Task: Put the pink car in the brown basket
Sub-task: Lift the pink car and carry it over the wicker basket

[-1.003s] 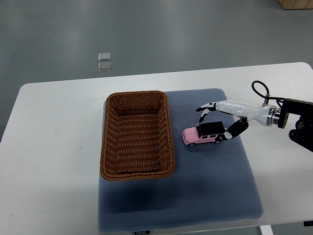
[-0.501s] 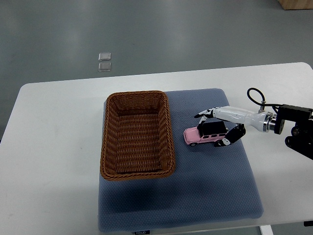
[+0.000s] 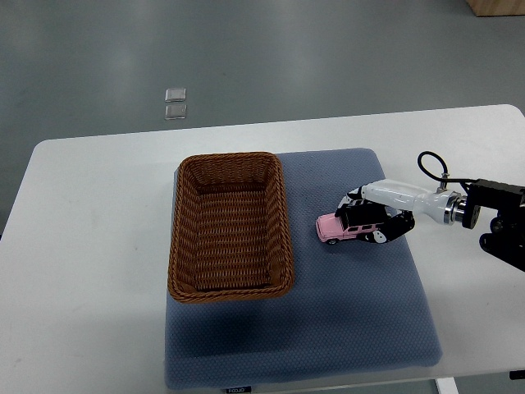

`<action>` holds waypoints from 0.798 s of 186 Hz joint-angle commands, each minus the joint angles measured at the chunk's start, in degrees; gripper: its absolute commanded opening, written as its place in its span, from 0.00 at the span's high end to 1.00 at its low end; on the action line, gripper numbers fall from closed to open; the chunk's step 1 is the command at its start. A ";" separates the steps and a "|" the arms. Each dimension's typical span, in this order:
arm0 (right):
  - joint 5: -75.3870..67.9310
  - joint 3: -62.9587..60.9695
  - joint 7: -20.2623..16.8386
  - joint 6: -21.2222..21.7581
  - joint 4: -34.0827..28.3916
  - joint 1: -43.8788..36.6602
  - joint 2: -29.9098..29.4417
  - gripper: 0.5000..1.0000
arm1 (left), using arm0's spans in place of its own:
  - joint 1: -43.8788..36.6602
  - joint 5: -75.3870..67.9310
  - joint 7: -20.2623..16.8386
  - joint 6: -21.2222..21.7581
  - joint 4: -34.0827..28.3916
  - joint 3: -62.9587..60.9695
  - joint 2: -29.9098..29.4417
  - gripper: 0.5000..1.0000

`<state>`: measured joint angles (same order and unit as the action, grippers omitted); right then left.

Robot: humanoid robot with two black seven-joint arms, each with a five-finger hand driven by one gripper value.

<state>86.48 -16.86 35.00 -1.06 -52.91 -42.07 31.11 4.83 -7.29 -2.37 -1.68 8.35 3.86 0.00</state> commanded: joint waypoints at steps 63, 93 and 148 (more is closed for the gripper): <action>-1.14 -0.28 0.00 -4.30 -2.28 -3.45 -0.61 1.00 | 0.00 0.00 0.00 0.01 0.17 0.18 0.00 0.00; -1.31 -0.46 0.00 -3.60 -2.64 -7.94 -0.52 1.00 | 0.00 0.00 0.00 0.01 0.17 0.27 0.00 0.00; -2.54 -0.11 0.00 -1.49 -2.55 -15.15 -5.18 1.00 | 0.00 0.08 0.00 0.01 0.00 0.27 0.00 0.00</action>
<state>84.13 -17.14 35.00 -3.98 -55.56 -55.18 28.61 4.83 -7.25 -2.37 -1.66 8.51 4.13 0.00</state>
